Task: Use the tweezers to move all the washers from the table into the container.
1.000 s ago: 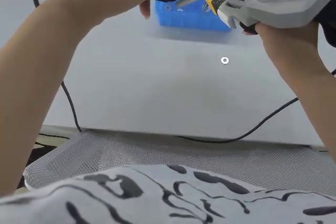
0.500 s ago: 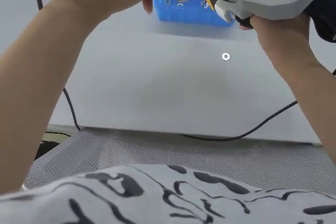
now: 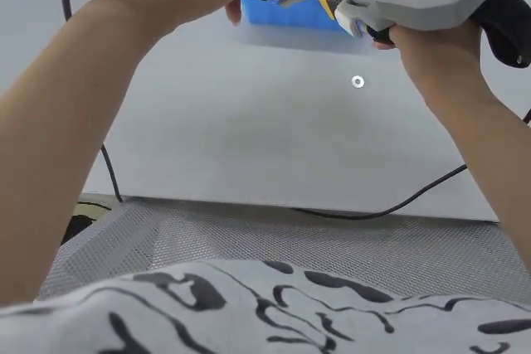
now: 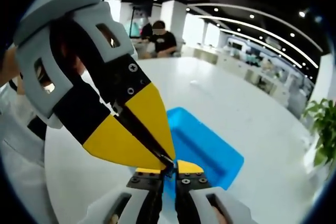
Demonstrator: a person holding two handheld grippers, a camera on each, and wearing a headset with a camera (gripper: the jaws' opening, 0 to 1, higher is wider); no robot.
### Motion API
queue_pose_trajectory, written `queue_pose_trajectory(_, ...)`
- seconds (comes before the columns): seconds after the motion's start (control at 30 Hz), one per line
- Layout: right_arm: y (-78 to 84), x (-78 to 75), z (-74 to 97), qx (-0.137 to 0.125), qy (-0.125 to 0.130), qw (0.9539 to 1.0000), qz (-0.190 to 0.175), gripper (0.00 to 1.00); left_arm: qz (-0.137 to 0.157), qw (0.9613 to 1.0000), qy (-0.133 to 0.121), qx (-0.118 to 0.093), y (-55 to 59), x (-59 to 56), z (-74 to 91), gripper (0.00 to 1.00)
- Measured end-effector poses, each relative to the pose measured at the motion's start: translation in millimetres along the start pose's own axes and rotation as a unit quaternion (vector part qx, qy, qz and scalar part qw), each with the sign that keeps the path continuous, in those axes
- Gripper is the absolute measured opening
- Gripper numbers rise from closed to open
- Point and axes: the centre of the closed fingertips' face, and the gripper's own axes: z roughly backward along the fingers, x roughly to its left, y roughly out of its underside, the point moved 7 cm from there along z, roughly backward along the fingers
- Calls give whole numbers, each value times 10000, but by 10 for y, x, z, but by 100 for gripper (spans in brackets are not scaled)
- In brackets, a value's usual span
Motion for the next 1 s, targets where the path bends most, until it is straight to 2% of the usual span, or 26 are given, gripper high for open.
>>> queue_pose_trajectory(0.2,27,12,-30,43,-27,10000,-22,3,21,10000,30,38,49,17,-43,0)
queue_pose_trajectory(0.57,47,-11,-61,20,-57,9999,-143,3,26,10000,28,22,59,28,-61,0)
queue_pose_trajectory(0.63,48,-3,-57,-24,-151,9998,-129,4,43,10000,28,25,56,19,-56,0)
queue_pose_trajectory(0.7,51,-5,-43,6,-129,9997,-198,4,38,10000,9,30,54,9,-50,0)
queue_pose_trajectory(0.8,43,21,-18,-9,-78,9999,-96,5,25,10000,-2,41,56,-1,-39,0)
queue_pose_trajectory(0.93,9,5,49,-140,-23,9998,-119,5,-25,10000,-81,-4,1,-28,25,0)
queue_pose_trajectory(1.0,-36,8,105,-320,14,9993,-213,5,-8,9998,-166,-85,-49,-34,81,0)
